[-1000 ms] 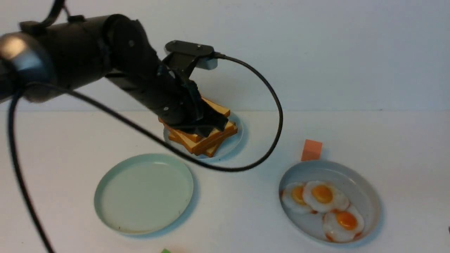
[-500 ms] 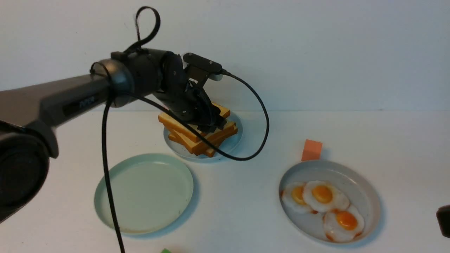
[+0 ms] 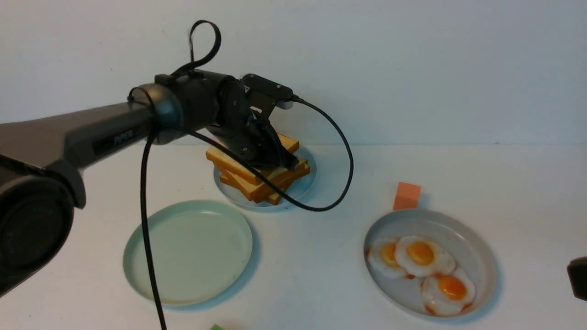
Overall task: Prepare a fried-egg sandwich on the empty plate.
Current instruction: Use the left arm to grab a slice of bread, then use the left arm to put a slice of bread into the empty plate in the middle
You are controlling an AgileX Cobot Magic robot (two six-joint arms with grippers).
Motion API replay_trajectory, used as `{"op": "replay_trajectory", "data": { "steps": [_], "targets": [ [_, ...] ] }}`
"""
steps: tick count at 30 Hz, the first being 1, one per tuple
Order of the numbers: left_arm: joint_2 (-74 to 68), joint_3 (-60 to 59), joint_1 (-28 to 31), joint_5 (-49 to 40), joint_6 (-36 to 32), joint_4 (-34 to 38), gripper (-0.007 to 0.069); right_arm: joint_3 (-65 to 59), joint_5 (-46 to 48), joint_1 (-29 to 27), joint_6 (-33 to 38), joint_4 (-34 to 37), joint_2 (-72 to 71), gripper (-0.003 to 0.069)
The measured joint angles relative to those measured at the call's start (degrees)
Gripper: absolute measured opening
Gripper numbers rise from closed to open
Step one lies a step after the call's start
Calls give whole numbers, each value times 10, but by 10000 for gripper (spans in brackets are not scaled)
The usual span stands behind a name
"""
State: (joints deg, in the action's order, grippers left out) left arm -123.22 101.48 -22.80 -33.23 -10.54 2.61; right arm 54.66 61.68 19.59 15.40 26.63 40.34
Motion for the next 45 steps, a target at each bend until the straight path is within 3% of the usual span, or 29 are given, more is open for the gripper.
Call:
{"op": "replay_trajectory", "data": {
  "steps": [8,13,19,23,27,35,39,43,44,45],
  "targets": [
    [126,-4,1,-63,4,-2,6,0,0,0,0,0,0,18],
    [232,-105,1,-117,23,-4,6,0,1,0,0,0,0,22],
    [325,-352,1,-12,26,-58,3,0,1,0,0,-6,0,28],
    [323,-435,1,48,26,-94,3,0,0,0,0,-6,0,30],
    [310,-458,1,98,26,-100,3,0,0,0,0,-6,0,35],
    [282,-458,1,111,24,-82,6,0,0,0,0,-6,0,43],
    [272,-458,1,111,21,-80,43,0,1,0,0,-6,0,46],
    [271,-458,1,108,21,-74,150,0,1,0,0,-6,0,50],
    [272,-458,1,107,21,-65,215,0,1,0,0,-6,0,52],
    [272,-458,1,107,21,-64,215,0,1,0,0,-6,0,52]
  ]
}}
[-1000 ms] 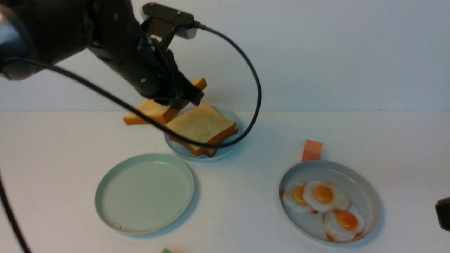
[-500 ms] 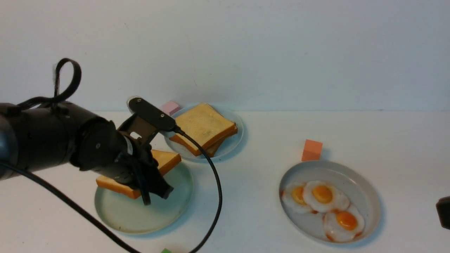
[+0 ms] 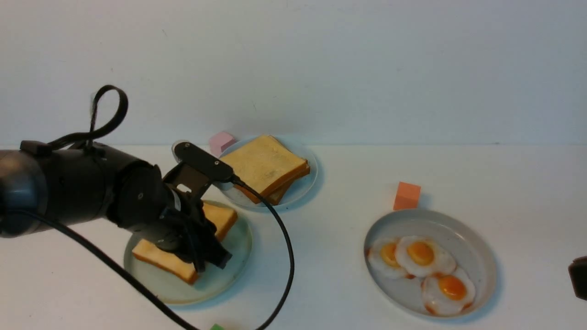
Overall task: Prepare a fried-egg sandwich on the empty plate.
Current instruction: Use the left arm to put a slice of bread into the empty plate in the middle, then use the right arm to grab a fried egg
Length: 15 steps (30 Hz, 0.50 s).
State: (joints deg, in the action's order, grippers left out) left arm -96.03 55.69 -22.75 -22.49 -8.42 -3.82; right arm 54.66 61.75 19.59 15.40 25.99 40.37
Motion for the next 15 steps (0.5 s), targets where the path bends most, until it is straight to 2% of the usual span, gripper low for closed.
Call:
{"op": "replay_trajectory", "data": {
  "steps": [1,4,8,12,15],
  "targets": [
    [0,0,0,0,0,6,267,0,0,0,0,0,0,55],
    [1,0,0,-5,0,12,336,0,0,0,0,0,0,57],
    [33,-3,0,-26,0,53,354,0,0,0,0,0,4,59],
    [129,-3,0,-36,0,118,239,0,-3,0,0,-5,33,62],
    [246,-5,0,-70,0,163,57,0,-26,0,0,-21,85,66]
  ]
}}
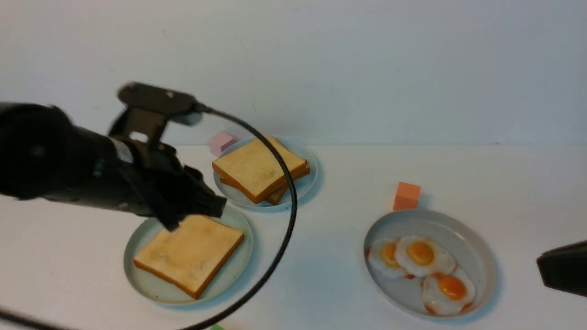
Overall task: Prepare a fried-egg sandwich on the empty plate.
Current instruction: Use the right arm to grab a fried egg
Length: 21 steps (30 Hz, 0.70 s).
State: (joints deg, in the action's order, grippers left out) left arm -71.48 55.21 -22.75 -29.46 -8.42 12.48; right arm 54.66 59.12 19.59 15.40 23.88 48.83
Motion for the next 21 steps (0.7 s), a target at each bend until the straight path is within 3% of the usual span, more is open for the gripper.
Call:
{"op": "replay_trajectory", "data": {
  "steps": [2,10,17,21],
  "targets": [
    [77,-10,0,-19,0,14,-13,0,-26,0,0,-12,42,68],
    [371,-136,0,-36,0,27,-13,7,-91,2,15,-36,234,115],
    [606,-252,0,-31,1,39,-13,52,-100,11,40,-122,373,168],
    [673,-286,0,-30,12,40,-13,70,-133,42,42,-222,422,308]
  ]
}}
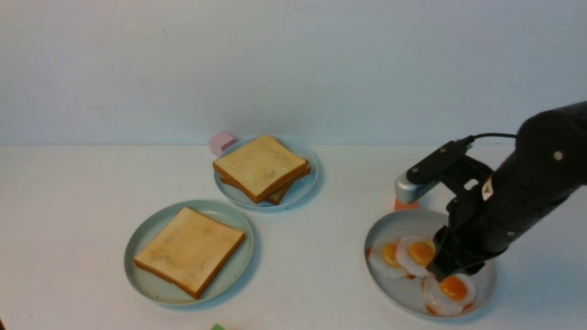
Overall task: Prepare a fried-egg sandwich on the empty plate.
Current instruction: Use the right arm to grab a fried egg
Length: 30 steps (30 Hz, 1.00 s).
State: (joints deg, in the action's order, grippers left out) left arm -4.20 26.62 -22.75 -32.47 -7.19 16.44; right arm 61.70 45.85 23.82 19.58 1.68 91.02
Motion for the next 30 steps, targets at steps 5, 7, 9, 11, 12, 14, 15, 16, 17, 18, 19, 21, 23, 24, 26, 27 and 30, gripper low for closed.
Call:
{"op": "replay_trajectory", "data": {
  "steps": [5,7,9,11,12,14,15,16,17,18,19,21,23,24,26,27,30],
  "targets": [
    [2,-4,0,1,15,2,-13,7,-58,6,7,-71,59,557],
    [2,-4,0,1,16,2,-13,7,-62,6,19,-84,72,603],
    [2,-4,0,-1,16,2,-13,8,-69,6,40,-100,101,666],
    [2,-4,0,-2,16,3,-13,11,-75,6,49,-104,115,675],
    [2,-4,0,-4,16,3,-13,17,-82,6,54,-106,130,674],
    [2,-4,0,-6,17,3,-13,24,-91,5,56,-110,145,667],
    [2,-4,0,-8,17,4,-13,36,-100,1,59,-111,165,656],
    [2,-4,0,-8,17,4,-13,38,-100,1,59,-111,167,654],
    [2,-4,0,-8,17,4,-13,50,-94,-2,60,-110,183,643],
    [2,-4,0,-8,17,4,-13,56,-89,-3,61,-109,187,633],
    [2,-4,0,-8,17,4,-13,60,-88,-4,61,-110,191,628],
    [2,-4,0,-8,17,4,-13,67,-84,-4,65,-110,197,603],
    [2,-4,0,-8,18,4,-13,70,-82,-4,80,-108,200,575],
    [2,-4,0,-8,18,5,-13,71,-81,-4,88,-106,202,554],
    [2,-4,0,-8,18,9,-13,71,-81,-4,95,-105,202,536],
    [2,-4,0,-8,18,12,-13,72,-79,-4,97,-104,202,525],
    [2,-4,0,-8,18,26,-13,74,-74,-3,100,-104,202,518]
  ]
}}
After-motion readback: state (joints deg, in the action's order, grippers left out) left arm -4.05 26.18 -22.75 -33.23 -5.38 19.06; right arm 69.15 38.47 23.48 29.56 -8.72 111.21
